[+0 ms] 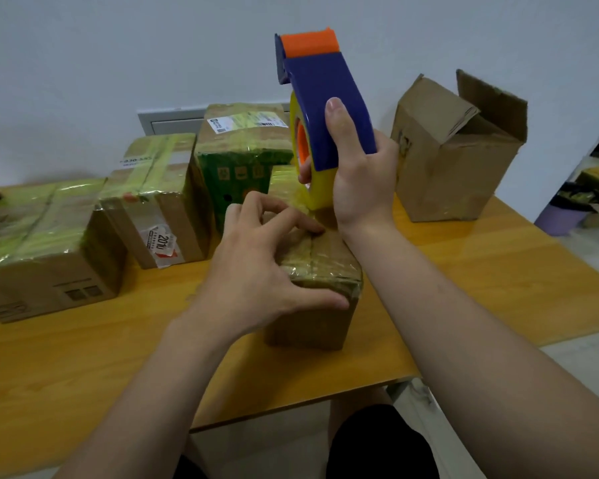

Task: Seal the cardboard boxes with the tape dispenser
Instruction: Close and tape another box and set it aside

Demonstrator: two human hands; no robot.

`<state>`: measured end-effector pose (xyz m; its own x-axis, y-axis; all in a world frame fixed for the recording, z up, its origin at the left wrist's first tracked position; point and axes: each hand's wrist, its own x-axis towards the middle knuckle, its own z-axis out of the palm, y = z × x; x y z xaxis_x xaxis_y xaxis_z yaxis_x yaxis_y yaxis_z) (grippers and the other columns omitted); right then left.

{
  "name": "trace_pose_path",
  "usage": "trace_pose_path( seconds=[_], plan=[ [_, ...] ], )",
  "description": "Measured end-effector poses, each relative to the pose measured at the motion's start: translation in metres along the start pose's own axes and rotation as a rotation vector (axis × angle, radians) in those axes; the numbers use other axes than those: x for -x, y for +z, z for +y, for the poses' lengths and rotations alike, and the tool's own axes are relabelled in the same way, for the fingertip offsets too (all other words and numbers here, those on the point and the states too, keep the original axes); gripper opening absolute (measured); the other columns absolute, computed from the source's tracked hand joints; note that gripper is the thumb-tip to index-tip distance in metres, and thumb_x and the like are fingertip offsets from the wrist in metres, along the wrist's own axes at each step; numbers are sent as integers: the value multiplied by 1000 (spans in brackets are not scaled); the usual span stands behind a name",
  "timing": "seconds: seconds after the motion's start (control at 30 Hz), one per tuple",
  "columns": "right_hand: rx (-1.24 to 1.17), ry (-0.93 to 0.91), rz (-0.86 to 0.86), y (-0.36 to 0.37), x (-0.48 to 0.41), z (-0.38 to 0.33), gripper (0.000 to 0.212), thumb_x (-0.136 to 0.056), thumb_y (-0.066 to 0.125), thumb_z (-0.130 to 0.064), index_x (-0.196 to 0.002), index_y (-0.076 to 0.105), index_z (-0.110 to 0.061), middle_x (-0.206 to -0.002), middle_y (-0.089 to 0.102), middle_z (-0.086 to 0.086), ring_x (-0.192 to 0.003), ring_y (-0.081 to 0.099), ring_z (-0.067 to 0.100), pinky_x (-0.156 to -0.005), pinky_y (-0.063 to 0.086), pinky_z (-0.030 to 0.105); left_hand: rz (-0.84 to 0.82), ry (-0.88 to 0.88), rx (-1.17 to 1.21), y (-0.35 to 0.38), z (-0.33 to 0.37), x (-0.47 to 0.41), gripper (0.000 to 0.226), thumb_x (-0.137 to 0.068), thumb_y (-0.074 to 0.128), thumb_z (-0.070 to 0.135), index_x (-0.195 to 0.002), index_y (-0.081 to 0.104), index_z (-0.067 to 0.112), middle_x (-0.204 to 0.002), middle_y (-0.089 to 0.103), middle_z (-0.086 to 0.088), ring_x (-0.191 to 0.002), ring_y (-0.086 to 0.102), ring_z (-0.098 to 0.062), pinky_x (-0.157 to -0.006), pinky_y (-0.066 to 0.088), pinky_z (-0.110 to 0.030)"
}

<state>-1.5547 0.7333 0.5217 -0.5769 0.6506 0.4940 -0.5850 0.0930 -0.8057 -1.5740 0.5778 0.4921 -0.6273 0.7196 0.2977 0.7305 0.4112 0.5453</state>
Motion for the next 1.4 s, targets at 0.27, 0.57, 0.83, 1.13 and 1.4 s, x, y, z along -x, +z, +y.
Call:
trace_pose_path(
  seconds=[0.27,0.57,0.83,1.13,1.4],
  plan=[
    [47,7,-56,3,1,-1,32,-101,60,-28,-96,67,3,-77,67,13,-57,64,29,-53,53,36,-86,-22,-155,-3,7,0,90,-49,57,99,-124,50,49,-133,29,12,-128,31,-16,-107,47,-48],
    [-29,117,-4,0,-1,-4,36,-103,58,-28,-100,66,7,-82,64,23,-57,58,32,-56,52,41,-112,-23,-509,3,31,-6,107,-51,24,111,-121,34,31,-135,31,-2,-116,42,-31,-97,51,-49],
    [12,107,-51,4,0,-3,41,-100,60,-33,-100,66,8,-78,64,20,-59,60,30,-54,52,36,86,-165,-533,31,49,3,79,-66,35,89,-114,32,25,-132,38,-8,-109,49,-38,-79,52,-47],
    [-12,138,-130,-4,5,-3,50,-95,58,-38,-110,62,9,-88,62,25,-67,59,32,-58,54,36,355,-151,-538,52,50,8,60,-85,47,71,-106,52,15,-116,57,-16,-97,55,-38,-76,40,-45],
    [-11,122,-187,-8,9,-3,44,-98,56,-35,-109,62,7,-88,60,27,-68,60,31,-59,54,35,195,1,-561,22,34,8,89,-72,21,102,-115,49,29,-119,52,-2,-94,58,-23,-66,50,-35]
  ],
)
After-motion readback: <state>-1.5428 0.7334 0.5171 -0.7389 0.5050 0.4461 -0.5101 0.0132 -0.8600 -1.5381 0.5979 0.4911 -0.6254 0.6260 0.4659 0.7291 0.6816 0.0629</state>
